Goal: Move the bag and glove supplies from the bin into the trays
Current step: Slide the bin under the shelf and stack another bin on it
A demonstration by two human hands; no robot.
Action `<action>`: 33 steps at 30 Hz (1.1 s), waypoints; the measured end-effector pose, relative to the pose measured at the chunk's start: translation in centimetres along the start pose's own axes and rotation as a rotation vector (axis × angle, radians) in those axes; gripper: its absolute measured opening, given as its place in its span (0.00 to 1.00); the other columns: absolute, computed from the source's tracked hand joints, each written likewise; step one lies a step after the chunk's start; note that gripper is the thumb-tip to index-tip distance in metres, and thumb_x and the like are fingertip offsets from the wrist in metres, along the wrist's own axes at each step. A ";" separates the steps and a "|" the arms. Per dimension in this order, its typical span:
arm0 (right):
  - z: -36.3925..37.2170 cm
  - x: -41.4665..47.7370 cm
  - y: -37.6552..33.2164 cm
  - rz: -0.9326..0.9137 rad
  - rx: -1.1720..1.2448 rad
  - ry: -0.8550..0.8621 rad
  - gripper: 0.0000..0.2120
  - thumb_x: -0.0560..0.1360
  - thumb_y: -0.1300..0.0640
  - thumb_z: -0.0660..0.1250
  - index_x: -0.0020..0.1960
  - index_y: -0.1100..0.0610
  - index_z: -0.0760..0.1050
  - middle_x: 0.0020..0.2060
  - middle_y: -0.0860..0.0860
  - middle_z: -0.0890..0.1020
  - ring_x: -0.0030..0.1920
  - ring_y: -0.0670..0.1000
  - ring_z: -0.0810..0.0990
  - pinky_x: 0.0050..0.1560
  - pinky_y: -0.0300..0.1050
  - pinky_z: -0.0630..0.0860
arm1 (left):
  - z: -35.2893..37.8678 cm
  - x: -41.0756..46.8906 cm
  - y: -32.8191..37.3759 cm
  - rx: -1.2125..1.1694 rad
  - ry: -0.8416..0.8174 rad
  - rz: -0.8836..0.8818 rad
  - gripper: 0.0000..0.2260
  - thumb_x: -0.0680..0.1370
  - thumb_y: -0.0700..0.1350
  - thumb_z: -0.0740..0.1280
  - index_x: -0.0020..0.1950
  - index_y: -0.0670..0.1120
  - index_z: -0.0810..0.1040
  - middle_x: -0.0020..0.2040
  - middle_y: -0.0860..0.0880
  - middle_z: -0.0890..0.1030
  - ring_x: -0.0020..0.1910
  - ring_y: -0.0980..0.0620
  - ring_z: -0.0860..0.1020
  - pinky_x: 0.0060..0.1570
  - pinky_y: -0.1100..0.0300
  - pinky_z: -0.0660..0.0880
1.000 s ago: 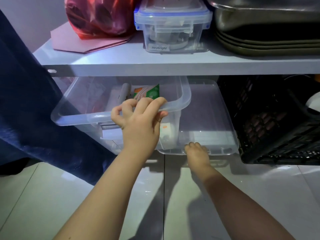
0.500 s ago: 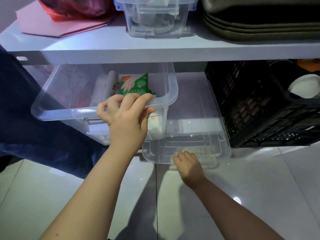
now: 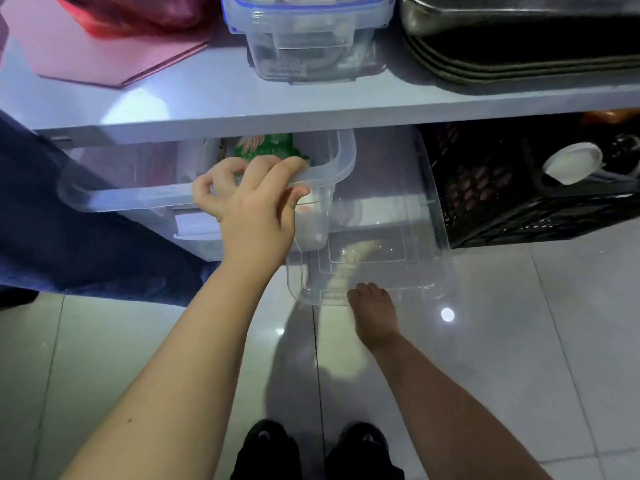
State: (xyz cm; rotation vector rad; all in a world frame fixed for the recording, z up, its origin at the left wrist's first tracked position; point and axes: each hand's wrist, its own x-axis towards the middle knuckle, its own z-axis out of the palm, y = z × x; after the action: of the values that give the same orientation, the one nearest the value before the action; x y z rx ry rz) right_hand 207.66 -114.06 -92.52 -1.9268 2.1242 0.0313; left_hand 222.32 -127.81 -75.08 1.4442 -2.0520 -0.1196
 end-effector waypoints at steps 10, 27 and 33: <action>0.3 -1.4 0.6 0.126 -0.043 -0.302 0.16 0.70 0.72 0.59 0.52 0.58 0.75 0.51 0.54 0.77 0.54 0.57 0.73 0.53 0.48 0.69 | -2.6 -1.5 -0.2 -0.014 -0.067 0.035 0.08 0.79 0.51 0.63 0.54 0.54 0.81 0.51 0.56 0.81 0.54 0.47 0.67 0.55 0.41 0.59; 2.4 -2.6 0.1 0.053 0.000 -0.277 0.18 0.68 0.71 0.58 0.53 0.57 0.74 0.53 0.53 0.76 0.56 0.57 0.72 0.53 0.48 0.69 | -1.8 -2.8 -1.7 -0.047 -0.014 0.112 0.07 0.79 0.52 0.63 0.54 0.57 0.78 0.47 0.53 0.80 0.53 0.46 0.69 0.56 0.42 0.59; 4.5 -1.3 1.7 -0.035 -0.038 -0.038 0.18 0.49 0.74 0.72 0.35 0.58 0.78 0.33 0.55 0.79 0.35 0.58 0.79 0.34 0.46 0.76 | 1.1 -4.6 -3.3 -0.058 0.045 0.124 0.08 0.79 0.53 0.61 0.54 0.58 0.78 0.48 0.53 0.79 0.54 0.47 0.69 0.56 0.45 0.58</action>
State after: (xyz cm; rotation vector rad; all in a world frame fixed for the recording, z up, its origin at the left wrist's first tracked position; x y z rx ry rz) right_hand 206.94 -111.76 -96.90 -1.9690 2.0796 0.1011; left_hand 225.45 -125.38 -79.35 1.2694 -2.0779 -0.0939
